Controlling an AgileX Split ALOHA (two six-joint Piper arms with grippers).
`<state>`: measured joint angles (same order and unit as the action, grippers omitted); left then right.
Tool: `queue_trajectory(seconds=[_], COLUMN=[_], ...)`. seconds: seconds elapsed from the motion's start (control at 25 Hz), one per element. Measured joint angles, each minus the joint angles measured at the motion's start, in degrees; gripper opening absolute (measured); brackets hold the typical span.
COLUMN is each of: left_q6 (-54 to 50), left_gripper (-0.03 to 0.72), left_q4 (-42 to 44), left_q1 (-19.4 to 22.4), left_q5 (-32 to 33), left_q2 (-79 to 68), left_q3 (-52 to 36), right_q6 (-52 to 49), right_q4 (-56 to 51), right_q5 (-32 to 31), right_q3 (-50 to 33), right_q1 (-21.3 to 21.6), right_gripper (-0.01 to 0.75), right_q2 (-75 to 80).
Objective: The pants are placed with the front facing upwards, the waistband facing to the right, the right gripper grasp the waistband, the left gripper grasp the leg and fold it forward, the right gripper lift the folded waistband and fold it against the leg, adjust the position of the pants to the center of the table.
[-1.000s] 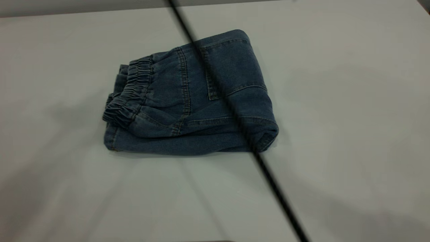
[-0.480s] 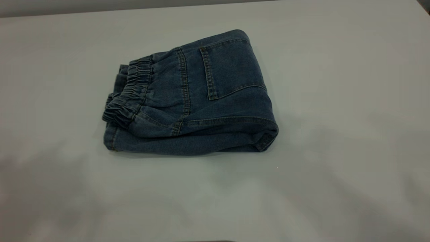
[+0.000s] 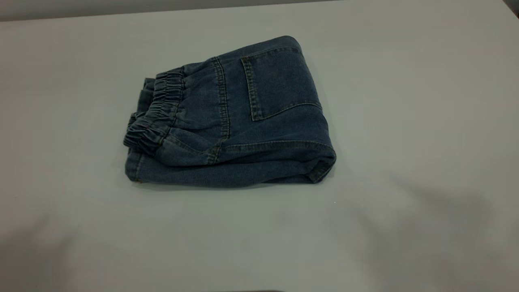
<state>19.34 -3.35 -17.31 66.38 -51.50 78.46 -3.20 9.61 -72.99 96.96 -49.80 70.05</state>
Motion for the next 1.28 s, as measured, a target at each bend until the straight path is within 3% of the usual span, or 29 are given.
queue_trajectory(seconds=[0.6, 0.96, 1.12, 1.28], left_q6=[-7.3, -12.4, -12.7, -14.5], left_gripper=[0.333, 0.333, 0.333, 0.333], left_q4=[0.0, -0.2, -0.5, -0.9], left_q1=[0.0, 0.0, 0.0, 0.0], left_q5=[0.0, 0.0, -0.1, -0.2], left_q2=[17.9, 27.0, 31.6, 35.9], left_q3=[-25.5, -38.5, -43.6, -48.0], right_q6=[-8.2, -14.9, -15.4, -15.1], right_q4=[2.6, 0.1, -1.6, -2.2], right_q5=[0.1, 5.6, 7.3, 7.5], right_q3=[-37.4, -62.1, -68.6, -69.5], right_q1=[0.0, 0.0, 0.0, 0.0], right_gripper=[0.470, 0.470, 0.470, 0.470], right_q2=[-26.8, -40.7, -47.0, -51.5])
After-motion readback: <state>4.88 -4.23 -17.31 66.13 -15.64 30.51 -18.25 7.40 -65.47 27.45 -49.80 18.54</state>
